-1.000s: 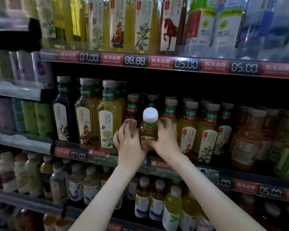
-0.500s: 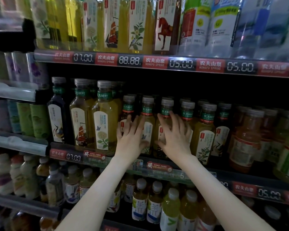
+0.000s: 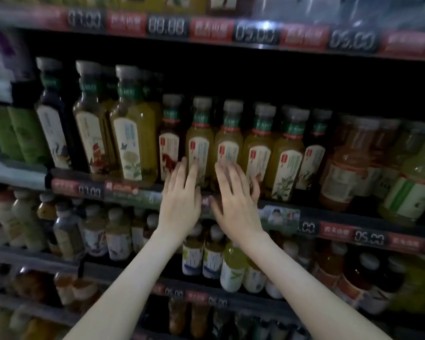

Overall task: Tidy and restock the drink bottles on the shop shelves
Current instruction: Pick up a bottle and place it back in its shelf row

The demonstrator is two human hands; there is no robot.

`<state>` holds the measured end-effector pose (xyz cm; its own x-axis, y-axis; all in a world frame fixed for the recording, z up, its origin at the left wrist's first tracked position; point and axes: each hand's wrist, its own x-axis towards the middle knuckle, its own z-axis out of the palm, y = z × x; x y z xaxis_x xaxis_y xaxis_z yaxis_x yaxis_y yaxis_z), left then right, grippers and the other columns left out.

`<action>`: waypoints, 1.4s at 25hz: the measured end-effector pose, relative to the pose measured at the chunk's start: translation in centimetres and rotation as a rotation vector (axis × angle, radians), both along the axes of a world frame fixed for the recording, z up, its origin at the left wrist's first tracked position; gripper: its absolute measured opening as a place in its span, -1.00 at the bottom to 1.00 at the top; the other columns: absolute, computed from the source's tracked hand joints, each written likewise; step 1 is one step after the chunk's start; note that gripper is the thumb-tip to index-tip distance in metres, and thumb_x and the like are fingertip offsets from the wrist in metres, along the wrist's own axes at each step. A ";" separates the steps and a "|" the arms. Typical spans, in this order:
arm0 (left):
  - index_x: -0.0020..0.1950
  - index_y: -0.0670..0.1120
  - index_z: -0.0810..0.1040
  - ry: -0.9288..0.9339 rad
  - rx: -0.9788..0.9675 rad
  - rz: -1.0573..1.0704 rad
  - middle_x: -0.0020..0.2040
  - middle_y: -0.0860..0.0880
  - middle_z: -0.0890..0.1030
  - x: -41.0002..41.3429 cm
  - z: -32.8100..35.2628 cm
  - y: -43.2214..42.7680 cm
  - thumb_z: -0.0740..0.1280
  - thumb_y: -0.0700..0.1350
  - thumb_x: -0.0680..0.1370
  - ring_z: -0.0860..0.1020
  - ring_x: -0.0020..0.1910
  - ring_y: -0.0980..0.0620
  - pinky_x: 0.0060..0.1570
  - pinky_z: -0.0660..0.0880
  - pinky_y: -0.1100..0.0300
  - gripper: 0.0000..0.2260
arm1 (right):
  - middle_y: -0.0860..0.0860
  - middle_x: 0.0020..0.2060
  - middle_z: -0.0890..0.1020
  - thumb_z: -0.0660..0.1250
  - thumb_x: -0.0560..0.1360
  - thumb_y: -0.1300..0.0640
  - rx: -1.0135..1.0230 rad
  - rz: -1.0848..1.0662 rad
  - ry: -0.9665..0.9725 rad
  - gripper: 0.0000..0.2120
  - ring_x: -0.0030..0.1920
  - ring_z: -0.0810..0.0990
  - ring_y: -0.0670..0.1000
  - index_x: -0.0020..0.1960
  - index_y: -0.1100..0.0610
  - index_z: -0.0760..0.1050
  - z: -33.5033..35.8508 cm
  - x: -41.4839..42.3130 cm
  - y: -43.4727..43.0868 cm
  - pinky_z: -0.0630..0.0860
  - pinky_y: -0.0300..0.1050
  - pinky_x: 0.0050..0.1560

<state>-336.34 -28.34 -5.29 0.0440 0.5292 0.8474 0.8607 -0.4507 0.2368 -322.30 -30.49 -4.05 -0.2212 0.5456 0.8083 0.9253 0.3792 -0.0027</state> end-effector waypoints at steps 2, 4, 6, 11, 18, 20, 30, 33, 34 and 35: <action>0.40 -0.25 0.38 -0.054 0.016 -0.064 0.36 -0.23 0.42 -0.3 -4.2 -3.0 0.18 -0.21 0.57 0.37 0.36 -0.13 0.37 0.31 0.01 -0.61 | 0.12 0.38 0.40 0.20 0.52 0.03 -0.010 0.073 0.036 -0.47 0.38 0.32 0.07 0.46 0.16 0.27 -4.0 -0.7 -2.8 0.19 0.01 0.37; 0.33 -0.28 0.45 -0.065 -0.049 -0.111 0.30 -0.21 0.49 -1.3 -10.2 -6.1 0.20 -0.23 0.57 0.42 0.31 -0.09 0.34 0.34 0.07 -0.66 | 0.12 0.25 0.51 0.22 0.53 0.08 -0.109 0.174 0.017 -0.55 0.24 0.44 0.08 0.38 0.20 0.37 -9.5 -1.6 -5.0 0.33 -0.04 0.25; 0.27 -0.28 0.50 -0.076 -0.208 -0.141 0.25 -0.19 0.54 -2.5 -17.4 -9.3 0.20 -0.23 0.56 0.47 0.26 -0.08 0.30 0.39 0.09 -0.69 | 0.14 0.14 0.58 0.22 0.52 0.12 -0.315 0.255 -0.008 -0.63 0.13 0.52 0.10 0.28 0.24 0.44 -16.5 -2.0 -6.8 0.46 -0.01 0.18; 0.22 -0.19 0.41 -0.193 -0.825 0.030 0.04 -0.21 0.60 -6.3 -39.7 -18.8 0.15 -0.13 0.48 0.56 0.00 -0.17 0.06 0.39 0.14 -0.67 | 0.15 0.09 0.61 0.35 0.49 0.22 -1.162 0.165 -0.061 -0.64 0.09 0.59 0.21 0.28 0.20 0.47 -39.4 -1.6 -12.6 0.53 -0.01 0.04; 0.10 -0.23 0.55 -0.327 -1.361 0.262 0.00 -0.16 0.61 -6.1 -71.1 -32.6 0.09 -0.14 0.41 0.61 -0.13 -0.17 -0.05 0.39 0.18 -0.62 | 0.15 0.36 0.37 0.19 0.60 0.06 -1.720 0.062 -0.387 -0.44 0.32 0.40 0.13 0.52 0.13 0.07 -74.7 -2.7 -21.9 0.33 -0.09 0.25; 0.17 -0.23 0.53 -0.392 -1.441 0.267 0.09 -0.16 0.59 -4.7 -77.6 -34.4 0.11 -0.15 0.44 0.59 -0.02 -0.18 0.02 0.42 0.16 -0.62 | 0.18 0.40 0.26 0.19 0.60 0.05 -1.701 0.005 -0.469 -0.45 0.30 0.40 0.16 0.53 0.10 0.08 -82.5 -2.8 -23.0 0.35 -0.06 0.25; 0.53 -0.09 0.13 -0.464 -1.594 0.024 0.49 -0.11 0.22 -4.2 -70.6 -30.7 0.29 -0.21 0.52 0.20 0.46 -0.08 0.37 0.11 0.23 -0.39 | 0.04 -0.02 0.44 0.31 0.55 0.14 -1.526 0.323 -0.113 -0.84 -0.10 0.53 0.13 0.10 0.16 0.49 -69.8 -1.8 -18.0 0.39 -0.08 -0.13; 0.54 -0.08 0.09 -0.316 -1.603 -0.163 0.48 -0.19 0.23 -5.9 -58.8 -26.2 0.38 -0.02 0.46 0.20 0.47 -0.14 0.42 0.16 0.06 -0.26 | -0.15 -0.07 0.45 0.38 0.49 0.10 -1.478 0.475 0.029 -0.85 -0.08 0.49 -0.16 0.02 -0.06 0.47 -52.7 -1.7 -15.7 0.34 -0.39 -0.10; 0.49 -0.08 0.19 -0.307 -1.561 -0.195 0.39 -0.17 0.37 -6.4 -54.3 -24.6 0.40 0.00 0.41 0.33 0.38 -0.15 0.32 0.28 0.08 -0.30 | -0.18 -0.04 0.46 0.38 0.47 0.07 -1.446 0.481 0.084 -0.83 -0.05 0.49 -0.22 0.02 -0.10 0.46 -47.1 -1.9 -15.0 0.34 -0.44 -0.06; 0.38 -0.08 0.31 -0.316 -1.511 -0.209 0.26 -0.11 0.49 -6.8 -49.9 -23.2 0.43 -0.01 0.37 0.47 0.24 -0.13 0.15 0.39 0.13 -0.38 | -0.21 0.00 0.48 0.39 0.45 0.08 -1.400 0.471 0.168 -0.80 -0.02 0.49 -0.27 0.02 -0.13 0.46 -42.1 -2.0 -14.3 0.33 -0.48 -0.03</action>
